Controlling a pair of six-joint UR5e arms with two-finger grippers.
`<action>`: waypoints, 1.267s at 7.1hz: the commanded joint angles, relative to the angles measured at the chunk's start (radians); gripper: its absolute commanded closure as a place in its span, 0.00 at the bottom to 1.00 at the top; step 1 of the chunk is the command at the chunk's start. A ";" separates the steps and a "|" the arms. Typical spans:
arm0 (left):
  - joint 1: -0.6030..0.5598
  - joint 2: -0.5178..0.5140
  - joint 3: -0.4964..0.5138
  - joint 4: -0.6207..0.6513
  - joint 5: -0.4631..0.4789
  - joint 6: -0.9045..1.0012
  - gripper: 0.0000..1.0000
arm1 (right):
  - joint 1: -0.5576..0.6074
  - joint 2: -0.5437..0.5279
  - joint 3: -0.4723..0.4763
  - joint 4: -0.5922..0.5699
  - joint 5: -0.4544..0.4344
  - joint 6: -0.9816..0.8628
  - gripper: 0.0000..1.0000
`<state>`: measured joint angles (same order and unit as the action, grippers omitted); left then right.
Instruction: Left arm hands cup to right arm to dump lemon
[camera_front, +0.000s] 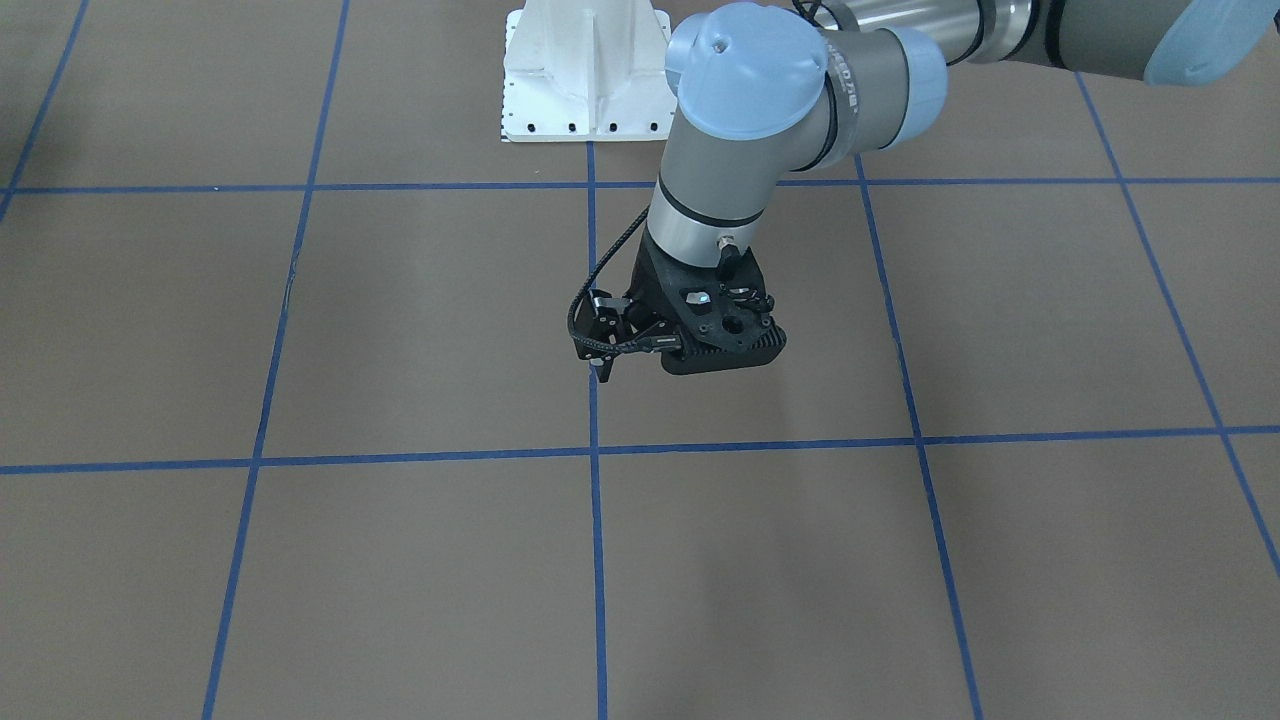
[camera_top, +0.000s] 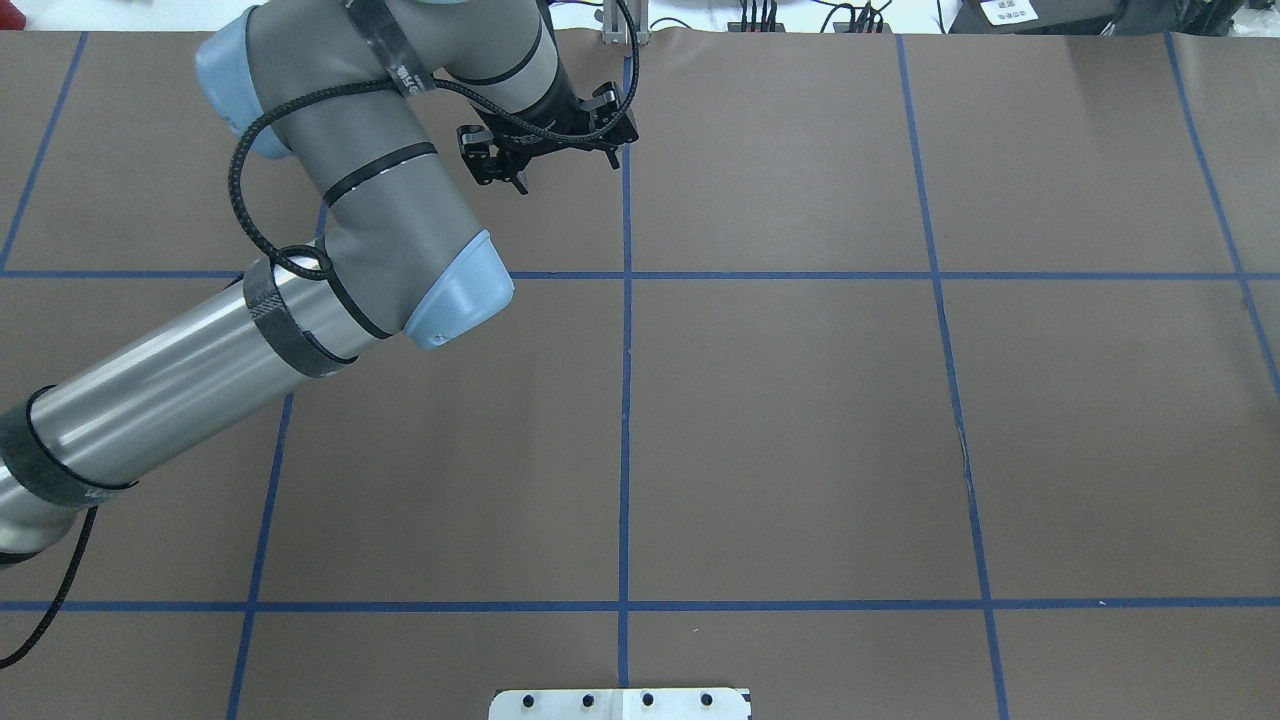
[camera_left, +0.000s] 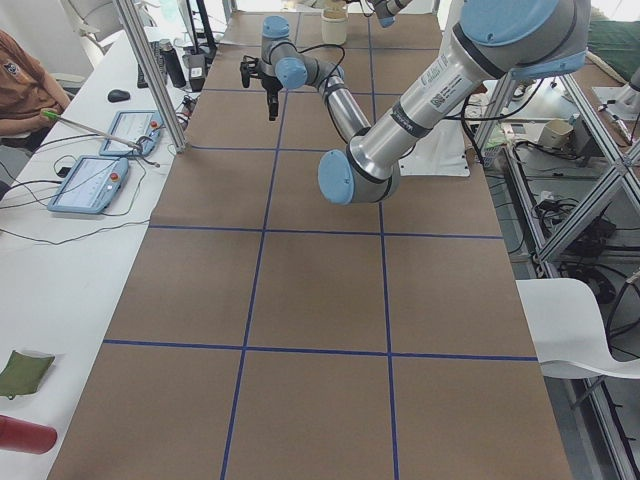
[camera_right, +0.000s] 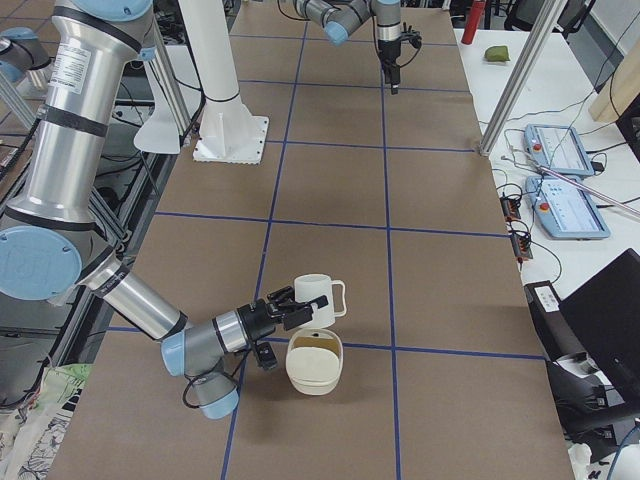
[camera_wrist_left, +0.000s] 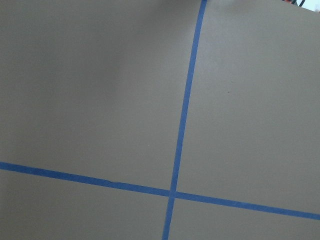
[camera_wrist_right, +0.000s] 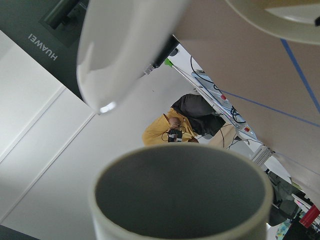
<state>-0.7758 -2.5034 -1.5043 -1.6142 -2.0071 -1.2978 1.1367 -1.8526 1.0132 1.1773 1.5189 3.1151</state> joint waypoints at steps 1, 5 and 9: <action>0.004 0.000 0.001 0.000 0.005 0.000 0.00 | 0.000 0.001 -0.001 0.010 0.000 0.016 0.82; 0.004 0.000 0.002 0.000 0.005 0.000 0.00 | 0.000 0.000 -0.001 0.019 0.003 0.069 0.79; 0.007 0.003 0.001 0.000 0.027 0.000 0.00 | 0.000 0.004 -0.010 0.070 0.004 0.160 0.78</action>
<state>-0.7699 -2.5016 -1.5027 -1.6139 -1.9865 -1.2978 1.1367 -1.8494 1.0037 1.2420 1.5221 3.2688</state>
